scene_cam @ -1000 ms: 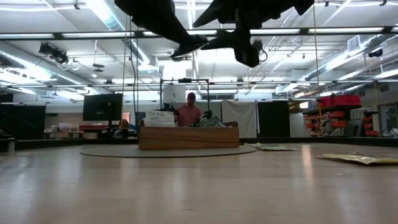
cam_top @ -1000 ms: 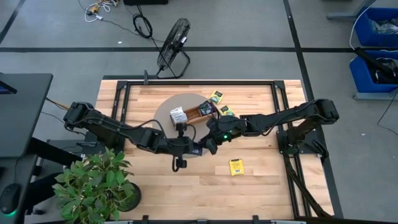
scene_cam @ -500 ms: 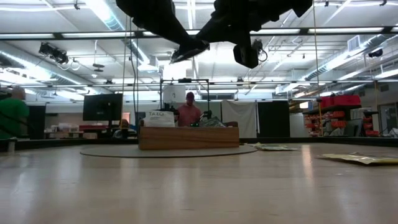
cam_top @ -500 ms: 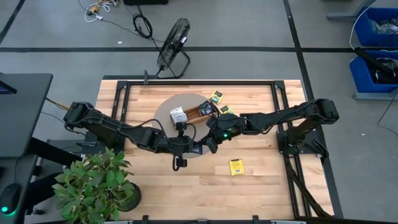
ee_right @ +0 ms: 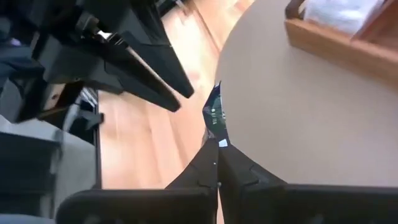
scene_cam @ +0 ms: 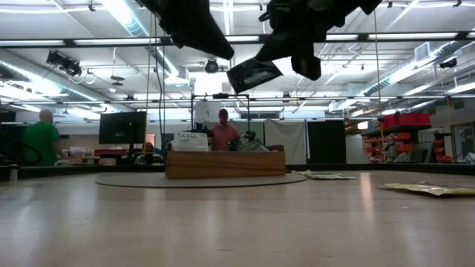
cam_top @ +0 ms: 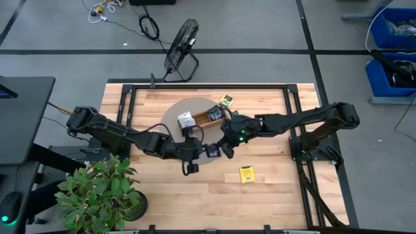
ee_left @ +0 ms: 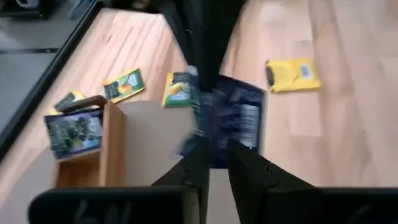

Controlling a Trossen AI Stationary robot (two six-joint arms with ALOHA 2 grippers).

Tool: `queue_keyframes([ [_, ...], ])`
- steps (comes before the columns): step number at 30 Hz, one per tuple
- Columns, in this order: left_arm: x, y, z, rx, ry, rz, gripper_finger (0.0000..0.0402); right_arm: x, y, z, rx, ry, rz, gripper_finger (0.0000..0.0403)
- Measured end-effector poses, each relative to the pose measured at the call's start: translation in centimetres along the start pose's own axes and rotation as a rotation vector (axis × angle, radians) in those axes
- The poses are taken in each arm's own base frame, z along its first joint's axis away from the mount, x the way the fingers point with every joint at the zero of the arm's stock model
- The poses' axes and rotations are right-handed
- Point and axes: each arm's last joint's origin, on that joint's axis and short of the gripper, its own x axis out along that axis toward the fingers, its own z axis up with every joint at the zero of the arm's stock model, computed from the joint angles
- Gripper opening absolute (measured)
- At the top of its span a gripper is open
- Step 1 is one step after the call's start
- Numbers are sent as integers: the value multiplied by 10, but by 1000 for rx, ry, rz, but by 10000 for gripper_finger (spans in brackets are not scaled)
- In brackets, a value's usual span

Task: Pick & Place Tea
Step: Put the purple tea bag into the right section of the wooden organizer

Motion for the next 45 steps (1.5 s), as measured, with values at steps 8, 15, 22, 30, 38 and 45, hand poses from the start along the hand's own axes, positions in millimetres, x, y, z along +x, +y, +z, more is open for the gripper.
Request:
queue_keyframes([
  [8, -1, -14, 10, -226, -306, -132, 62, -28, -8, 6, -141, -34, -121, 1],
  [15, -4, 0, -29, -521, -501, -257, 48, -45, -24, 10, -319, -21, -266, 0],
  [22, -42, 26, -60, -734, -666, -355, 46, -51, -57, 34, -455, -86, -286, 0],
  [30, -70, 45, -90, -869, -771, -428, 46, -48, -111, 37, -578, -107, -183, 0],
  [38, -74, 52, -96, -952, -795, -358, 46, -34, -146, 30, -716, -207, -92, 0],
  [45, -72, 53, -98, -1007, -775, -338, 46, -21, -174, 30, -728, -200, -68, 0],
])
